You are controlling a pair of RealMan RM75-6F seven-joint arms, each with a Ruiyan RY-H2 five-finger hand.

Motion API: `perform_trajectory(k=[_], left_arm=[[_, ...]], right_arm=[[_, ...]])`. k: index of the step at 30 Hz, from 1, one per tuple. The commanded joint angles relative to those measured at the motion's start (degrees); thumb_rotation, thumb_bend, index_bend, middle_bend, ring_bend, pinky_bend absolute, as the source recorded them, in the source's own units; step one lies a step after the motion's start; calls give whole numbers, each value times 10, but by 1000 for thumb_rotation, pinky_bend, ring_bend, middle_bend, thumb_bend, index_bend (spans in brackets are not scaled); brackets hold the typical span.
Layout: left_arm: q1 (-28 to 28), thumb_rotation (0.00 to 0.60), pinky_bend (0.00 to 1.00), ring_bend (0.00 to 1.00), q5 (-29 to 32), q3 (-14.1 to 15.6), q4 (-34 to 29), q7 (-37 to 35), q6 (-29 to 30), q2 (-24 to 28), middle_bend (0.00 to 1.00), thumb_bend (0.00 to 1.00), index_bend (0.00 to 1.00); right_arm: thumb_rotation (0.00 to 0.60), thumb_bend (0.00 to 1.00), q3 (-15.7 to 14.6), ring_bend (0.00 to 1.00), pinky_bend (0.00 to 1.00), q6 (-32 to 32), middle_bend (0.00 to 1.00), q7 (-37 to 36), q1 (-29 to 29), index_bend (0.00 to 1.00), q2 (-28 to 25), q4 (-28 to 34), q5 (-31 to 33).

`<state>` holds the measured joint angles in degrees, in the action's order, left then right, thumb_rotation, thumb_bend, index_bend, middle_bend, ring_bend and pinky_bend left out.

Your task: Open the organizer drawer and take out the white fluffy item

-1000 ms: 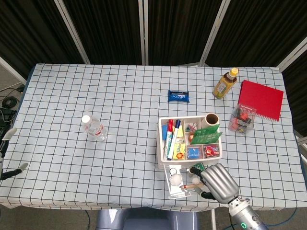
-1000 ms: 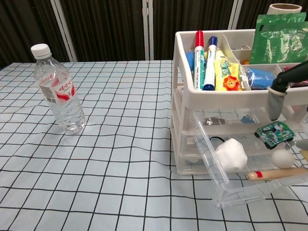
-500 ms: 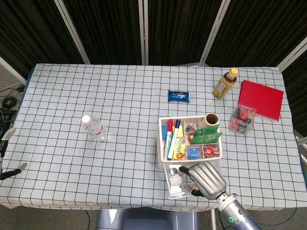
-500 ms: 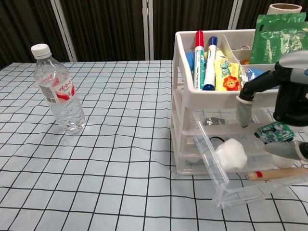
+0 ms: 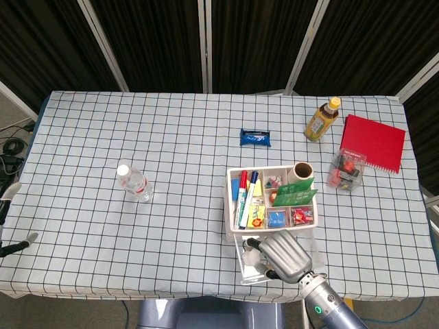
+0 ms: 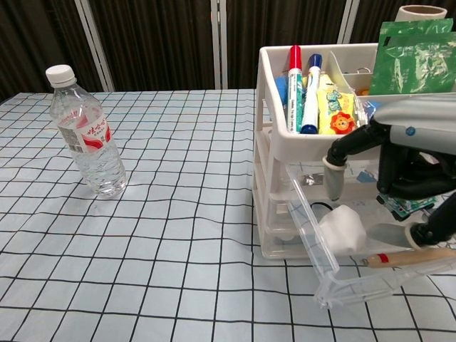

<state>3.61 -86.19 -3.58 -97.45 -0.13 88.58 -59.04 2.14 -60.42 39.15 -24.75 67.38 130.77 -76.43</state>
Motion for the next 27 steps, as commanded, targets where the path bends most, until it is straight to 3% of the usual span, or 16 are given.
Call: perform_trajectory(k=[1, 18, 27], left_arm=[[0, 600, 0, 0, 0, 0, 0, 0, 0, 0, 0, 122, 0], [-1, 600, 0, 0, -1, 0, 0, -5, 1, 2, 0, 121, 0], [-1, 600, 0, 0, -1, 0, -1, -4, 0, 2, 0, 122, 0]], right_arm=[[600, 222, -7, 1000, 836, -7, 1000, 19, -3, 437, 13, -6, -2], [600, 223, -16, 1000, 836, -37, 1000, 66, -11, 427, 42, -20, 2], [600, 210, -22, 1000, 832, -29, 1000, 95, -27, 386, 37, -5, 46]])
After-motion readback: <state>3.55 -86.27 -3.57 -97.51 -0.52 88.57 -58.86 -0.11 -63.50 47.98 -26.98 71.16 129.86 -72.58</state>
